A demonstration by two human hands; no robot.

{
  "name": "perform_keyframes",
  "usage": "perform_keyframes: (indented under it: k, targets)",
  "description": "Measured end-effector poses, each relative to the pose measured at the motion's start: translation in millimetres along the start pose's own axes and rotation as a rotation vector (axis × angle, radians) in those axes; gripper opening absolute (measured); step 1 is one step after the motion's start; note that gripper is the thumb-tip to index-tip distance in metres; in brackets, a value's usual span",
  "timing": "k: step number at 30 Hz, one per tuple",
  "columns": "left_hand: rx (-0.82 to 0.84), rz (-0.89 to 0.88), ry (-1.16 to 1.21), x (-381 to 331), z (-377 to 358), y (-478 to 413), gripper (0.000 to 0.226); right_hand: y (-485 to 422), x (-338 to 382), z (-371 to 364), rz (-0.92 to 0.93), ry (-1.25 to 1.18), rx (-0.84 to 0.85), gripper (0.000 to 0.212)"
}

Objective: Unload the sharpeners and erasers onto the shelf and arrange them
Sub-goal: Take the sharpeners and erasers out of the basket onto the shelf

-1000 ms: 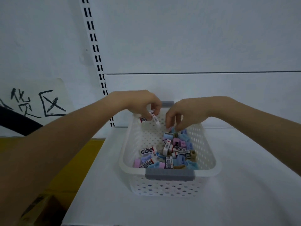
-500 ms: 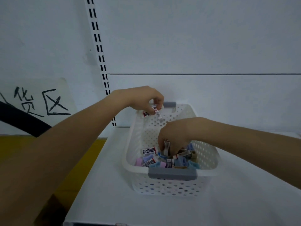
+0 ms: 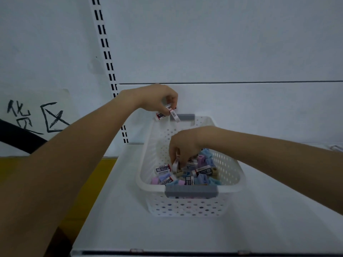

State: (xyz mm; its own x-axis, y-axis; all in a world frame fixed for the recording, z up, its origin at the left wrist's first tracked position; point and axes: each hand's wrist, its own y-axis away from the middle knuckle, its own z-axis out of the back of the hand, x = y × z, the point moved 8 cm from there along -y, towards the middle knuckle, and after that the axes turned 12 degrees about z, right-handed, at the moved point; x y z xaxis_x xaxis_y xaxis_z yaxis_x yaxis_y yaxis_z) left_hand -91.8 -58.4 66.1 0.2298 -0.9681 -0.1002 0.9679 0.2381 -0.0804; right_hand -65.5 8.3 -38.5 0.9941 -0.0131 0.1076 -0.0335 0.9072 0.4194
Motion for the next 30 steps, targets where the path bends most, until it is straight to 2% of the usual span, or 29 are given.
perform_keyframes:
  k: [7, 14, 22, 30]
  targets:
    - [-0.014, -0.006, -0.001, -4.8, 8.5, 0.7, 0.015, 6.1, -4.3, -0.5, 0.056, -0.136, -0.016, 0.026]
    - [0.004, -0.013, -0.001, -8.0, 11.4, 3.0, 0.015, 1.5, -2.8, -3.2, 0.058, -0.074, -0.002, 0.03]
    - [-0.009, -0.001, -0.005, 2.5, 19.7, 10.7, 0.016, 2.6, 1.4, 3.9, 0.097, -0.058, -0.055, 0.016]
    - [-0.002, -0.013, 0.007, 7.6, 19.9, 16.0, 0.016, 10.1, -2.2, 7.9, 0.074, -0.123, -0.085, 0.012]
